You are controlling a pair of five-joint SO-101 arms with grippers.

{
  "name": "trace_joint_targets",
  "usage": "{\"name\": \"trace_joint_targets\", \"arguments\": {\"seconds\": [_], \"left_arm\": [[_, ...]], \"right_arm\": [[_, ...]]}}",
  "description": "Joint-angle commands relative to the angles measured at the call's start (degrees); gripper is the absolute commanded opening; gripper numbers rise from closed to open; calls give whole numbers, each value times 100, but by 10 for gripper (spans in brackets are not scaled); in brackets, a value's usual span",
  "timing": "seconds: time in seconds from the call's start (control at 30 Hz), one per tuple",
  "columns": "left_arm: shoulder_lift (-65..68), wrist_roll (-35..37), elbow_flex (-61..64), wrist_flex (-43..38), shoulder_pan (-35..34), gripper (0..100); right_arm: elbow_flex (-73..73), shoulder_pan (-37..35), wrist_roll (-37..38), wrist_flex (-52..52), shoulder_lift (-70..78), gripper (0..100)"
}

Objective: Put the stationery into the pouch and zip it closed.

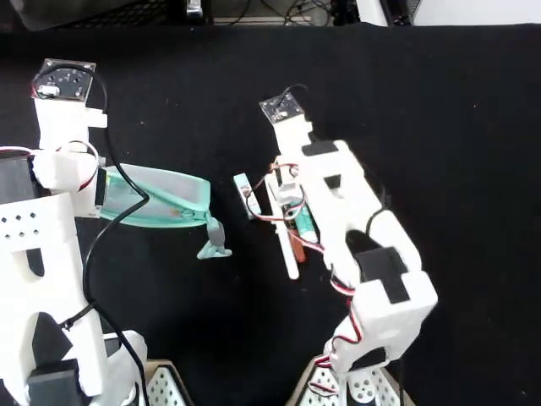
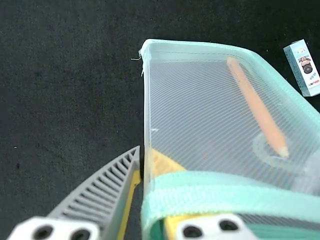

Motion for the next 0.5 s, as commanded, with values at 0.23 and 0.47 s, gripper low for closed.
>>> {"name": "trace_joint_targets", "arguments": {"seconds": [0.23,0.47], "left_arm": [[-35,0,-101,44,13,30],[-35,0,-101,35,22,30]], "right_arm": [[-549,501,545,448,259,211],[-549,492,571,501,268,9]]}}
